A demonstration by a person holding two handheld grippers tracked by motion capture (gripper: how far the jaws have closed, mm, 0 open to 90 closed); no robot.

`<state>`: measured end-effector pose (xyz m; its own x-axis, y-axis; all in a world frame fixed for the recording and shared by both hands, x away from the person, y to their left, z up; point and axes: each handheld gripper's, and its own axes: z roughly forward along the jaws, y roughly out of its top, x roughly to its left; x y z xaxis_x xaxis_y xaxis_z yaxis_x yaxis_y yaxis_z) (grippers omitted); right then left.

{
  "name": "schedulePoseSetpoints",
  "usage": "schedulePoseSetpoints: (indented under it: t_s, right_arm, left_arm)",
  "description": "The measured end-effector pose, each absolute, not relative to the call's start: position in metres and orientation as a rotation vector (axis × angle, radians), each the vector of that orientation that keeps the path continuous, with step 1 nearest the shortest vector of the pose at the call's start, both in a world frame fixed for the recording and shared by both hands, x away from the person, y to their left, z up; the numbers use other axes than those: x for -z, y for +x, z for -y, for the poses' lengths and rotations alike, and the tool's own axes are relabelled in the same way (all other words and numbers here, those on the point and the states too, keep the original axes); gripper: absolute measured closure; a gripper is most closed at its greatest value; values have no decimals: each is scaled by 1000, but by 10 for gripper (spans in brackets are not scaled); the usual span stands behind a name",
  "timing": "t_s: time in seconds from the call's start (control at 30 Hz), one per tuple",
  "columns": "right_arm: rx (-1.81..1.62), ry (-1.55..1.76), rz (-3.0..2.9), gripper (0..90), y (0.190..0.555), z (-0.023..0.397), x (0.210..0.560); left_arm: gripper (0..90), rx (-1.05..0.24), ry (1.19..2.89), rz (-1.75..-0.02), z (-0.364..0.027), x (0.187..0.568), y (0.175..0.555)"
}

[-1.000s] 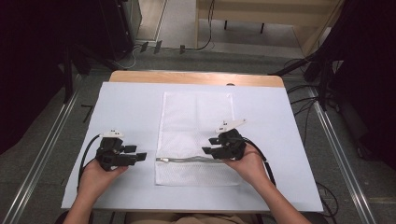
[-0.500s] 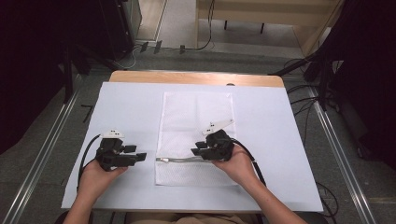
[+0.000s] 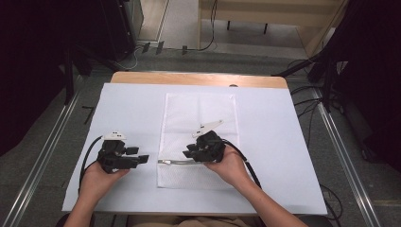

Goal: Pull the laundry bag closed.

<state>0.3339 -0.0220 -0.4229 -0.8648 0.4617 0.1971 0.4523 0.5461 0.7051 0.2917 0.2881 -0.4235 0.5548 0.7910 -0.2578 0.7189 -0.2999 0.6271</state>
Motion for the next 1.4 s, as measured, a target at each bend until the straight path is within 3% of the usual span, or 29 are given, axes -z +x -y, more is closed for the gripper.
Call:
schedulePoseSetpoints:
  t_s: [0.2,0.77,1.4]
  right_arm:
    - [-1238,798,-2763,698,335,12,428]
    - [-1231,745,-2845,819,334,-17,437]
    - [-1188,746,-2906,825,335,-43,459]
  left_arm:
    - [385,-138,2079,-1209,-289,424,292]
    - [384,-140,2076,-1205,-292,424,294]
    - [384,-140,2072,-1204,-291,424,294]
